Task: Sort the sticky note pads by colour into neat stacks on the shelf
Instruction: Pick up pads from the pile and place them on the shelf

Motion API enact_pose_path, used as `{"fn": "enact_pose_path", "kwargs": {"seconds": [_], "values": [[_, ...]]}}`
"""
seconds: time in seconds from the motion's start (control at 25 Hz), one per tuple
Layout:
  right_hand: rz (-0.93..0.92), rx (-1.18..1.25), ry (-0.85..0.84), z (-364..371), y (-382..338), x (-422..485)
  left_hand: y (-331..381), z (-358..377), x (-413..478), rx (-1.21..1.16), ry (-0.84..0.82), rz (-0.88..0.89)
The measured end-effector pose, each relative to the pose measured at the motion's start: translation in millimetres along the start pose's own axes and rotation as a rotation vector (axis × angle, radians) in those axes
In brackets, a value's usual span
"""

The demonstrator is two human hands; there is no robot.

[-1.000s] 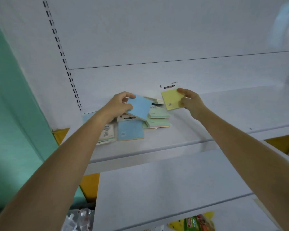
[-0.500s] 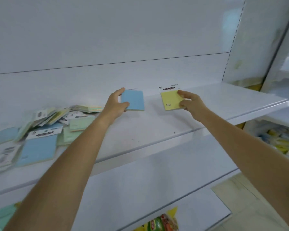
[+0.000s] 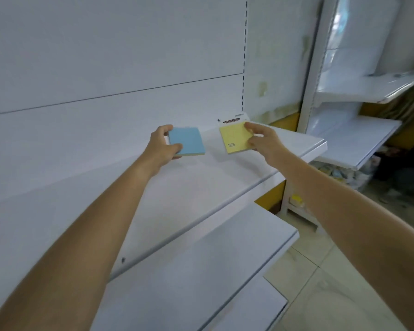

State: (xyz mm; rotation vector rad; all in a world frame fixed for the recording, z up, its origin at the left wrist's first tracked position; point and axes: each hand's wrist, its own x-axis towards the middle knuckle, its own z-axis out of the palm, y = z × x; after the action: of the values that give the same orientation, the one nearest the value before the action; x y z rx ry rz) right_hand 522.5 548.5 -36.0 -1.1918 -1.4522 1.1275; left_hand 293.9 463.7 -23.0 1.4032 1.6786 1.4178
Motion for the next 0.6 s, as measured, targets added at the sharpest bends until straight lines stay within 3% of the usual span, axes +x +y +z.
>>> {"fn": "enact_pose_path", "kwargs": {"seconds": [0.2,0.4,0.6], "values": [[0.006,-0.028,0.124,-54.7,-2.7,67.2,5.1,60.4,79.4,-0.010,-0.065,0.016],[0.057,-0.040,0.144,-81.0,11.3,122.9,-4.0,105.7,129.9,0.014,-0.069,-0.049],[0.066,-0.141,-0.008,-81.8,20.8,192.5,-19.5,127.9,168.6,0.047,0.038,-0.110]]}}
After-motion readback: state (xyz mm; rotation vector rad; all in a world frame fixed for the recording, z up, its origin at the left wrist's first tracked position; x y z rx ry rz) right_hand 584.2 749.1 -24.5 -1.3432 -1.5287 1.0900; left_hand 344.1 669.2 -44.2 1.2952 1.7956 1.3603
